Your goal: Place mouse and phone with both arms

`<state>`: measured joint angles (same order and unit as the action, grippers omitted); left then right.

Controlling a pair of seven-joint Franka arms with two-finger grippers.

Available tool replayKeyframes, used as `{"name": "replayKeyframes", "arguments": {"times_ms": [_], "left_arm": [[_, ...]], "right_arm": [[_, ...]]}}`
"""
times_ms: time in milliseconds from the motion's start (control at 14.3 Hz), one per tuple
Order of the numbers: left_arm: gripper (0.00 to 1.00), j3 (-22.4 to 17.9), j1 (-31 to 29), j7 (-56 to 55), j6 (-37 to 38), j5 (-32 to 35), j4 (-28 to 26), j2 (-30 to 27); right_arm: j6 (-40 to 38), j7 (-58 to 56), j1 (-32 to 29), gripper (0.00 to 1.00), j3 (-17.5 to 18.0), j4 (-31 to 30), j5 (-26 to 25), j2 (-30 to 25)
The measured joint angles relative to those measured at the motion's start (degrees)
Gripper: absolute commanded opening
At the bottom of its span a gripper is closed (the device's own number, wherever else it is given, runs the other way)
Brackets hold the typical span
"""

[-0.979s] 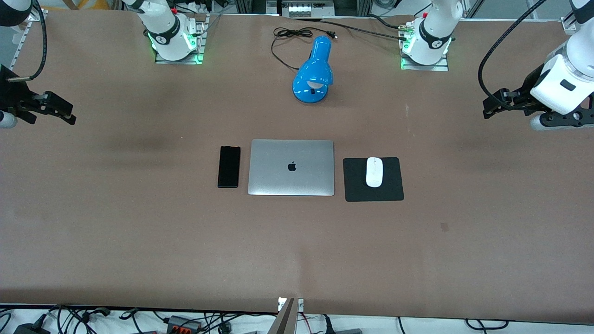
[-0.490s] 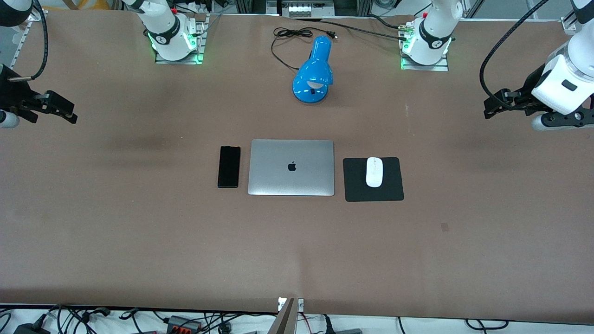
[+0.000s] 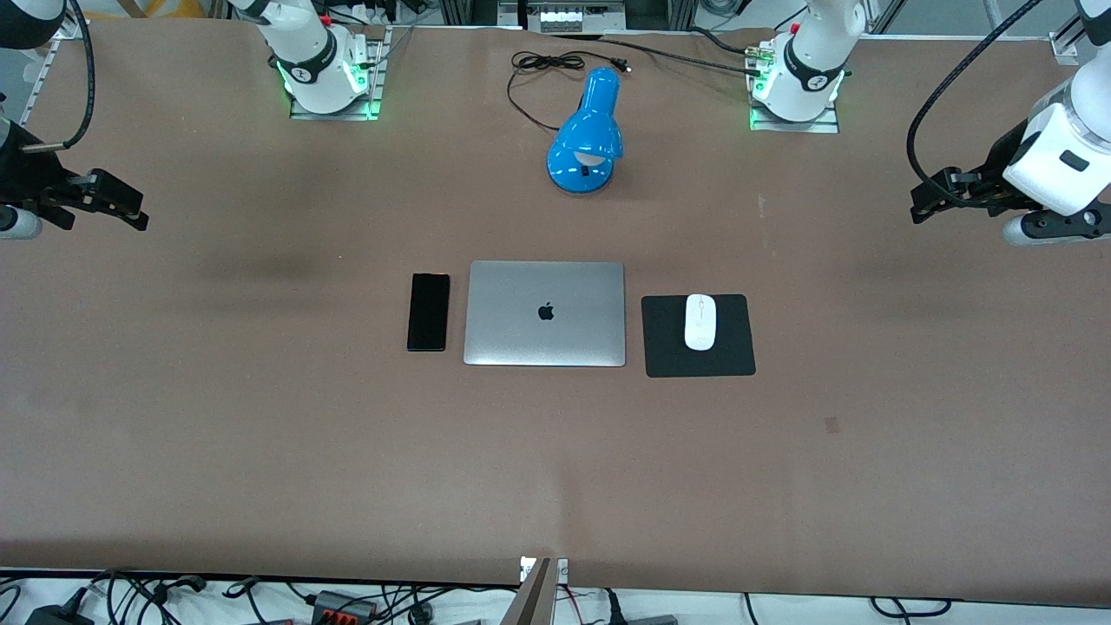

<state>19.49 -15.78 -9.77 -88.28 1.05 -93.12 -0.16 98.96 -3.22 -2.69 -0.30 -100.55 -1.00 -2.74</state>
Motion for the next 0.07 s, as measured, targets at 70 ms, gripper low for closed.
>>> {"name": "replayKeyframes", "arguments": {"times_ms": [70], "left_arm": [[1.0,0.0,0.0,0.0,0.0,0.0,0.0,0.0]], "right_arm": [[0.0,0.0,0.0,1.0,0.0,0.0,0.0,0.0]]}}
